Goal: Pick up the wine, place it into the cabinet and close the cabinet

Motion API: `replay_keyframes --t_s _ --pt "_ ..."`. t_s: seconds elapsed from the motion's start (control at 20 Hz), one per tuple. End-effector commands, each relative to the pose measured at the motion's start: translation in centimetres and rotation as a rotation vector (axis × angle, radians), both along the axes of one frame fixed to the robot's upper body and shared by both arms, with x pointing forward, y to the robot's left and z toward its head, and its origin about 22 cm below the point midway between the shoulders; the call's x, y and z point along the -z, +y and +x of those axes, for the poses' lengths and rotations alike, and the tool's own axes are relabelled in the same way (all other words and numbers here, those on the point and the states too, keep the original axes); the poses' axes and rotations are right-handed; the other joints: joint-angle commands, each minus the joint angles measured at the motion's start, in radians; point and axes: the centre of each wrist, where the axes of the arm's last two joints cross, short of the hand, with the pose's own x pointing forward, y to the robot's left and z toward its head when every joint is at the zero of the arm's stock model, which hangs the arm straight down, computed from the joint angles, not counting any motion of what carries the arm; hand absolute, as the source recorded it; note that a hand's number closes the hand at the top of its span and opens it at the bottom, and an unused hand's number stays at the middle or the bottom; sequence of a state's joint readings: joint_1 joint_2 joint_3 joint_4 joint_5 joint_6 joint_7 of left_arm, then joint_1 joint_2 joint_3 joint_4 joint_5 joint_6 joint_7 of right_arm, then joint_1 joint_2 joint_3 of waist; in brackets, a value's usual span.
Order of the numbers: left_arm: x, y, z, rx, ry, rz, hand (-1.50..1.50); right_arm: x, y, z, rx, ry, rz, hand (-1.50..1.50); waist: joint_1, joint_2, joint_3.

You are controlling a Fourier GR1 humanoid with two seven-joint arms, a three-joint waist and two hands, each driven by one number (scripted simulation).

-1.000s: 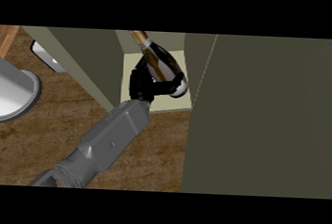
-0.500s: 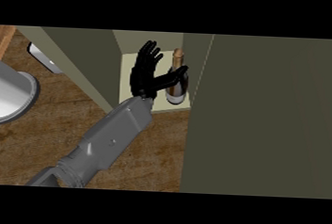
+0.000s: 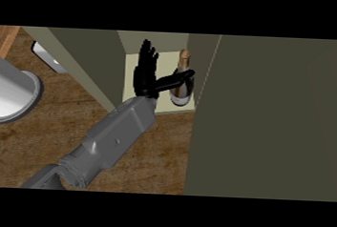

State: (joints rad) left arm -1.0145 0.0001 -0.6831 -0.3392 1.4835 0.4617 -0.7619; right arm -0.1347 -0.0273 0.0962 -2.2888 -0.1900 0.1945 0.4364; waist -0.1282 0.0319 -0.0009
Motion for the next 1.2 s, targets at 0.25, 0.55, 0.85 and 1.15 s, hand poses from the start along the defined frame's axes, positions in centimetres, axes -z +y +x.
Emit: replay_keyframes --t_s 0.25,0.55,0.85,1.15 --pt "-1.6 -1.2 0.6 0.056 -0.079 0.129 -1.50 -1.0 0.8 -0.3 -0.007 -0.009 0.009 -1.50 0.005 -0.002 -0.001" --pt "-1.4 -1.7 0.0 0.045 -0.138 0.105 -1.50 0.0 0.5 -0.3 -0.003 0.016 -0.002 -1.50 0.024 -0.007 0.000" --pt "-0.7 -2.9 -1.8 0.096 -0.151 0.048 -1.50 0.5 -1.1 -0.4 0.022 0.028 -0.031 -1.50 0.056 -0.017 0.001" --pt "-0.6 -4.3 -3.4 0.136 -0.156 0.032 -1.50 -0.1 -1.3 -0.3 0.031 0.037 -0.007 -1.50 0.054 -0.018 0.001"
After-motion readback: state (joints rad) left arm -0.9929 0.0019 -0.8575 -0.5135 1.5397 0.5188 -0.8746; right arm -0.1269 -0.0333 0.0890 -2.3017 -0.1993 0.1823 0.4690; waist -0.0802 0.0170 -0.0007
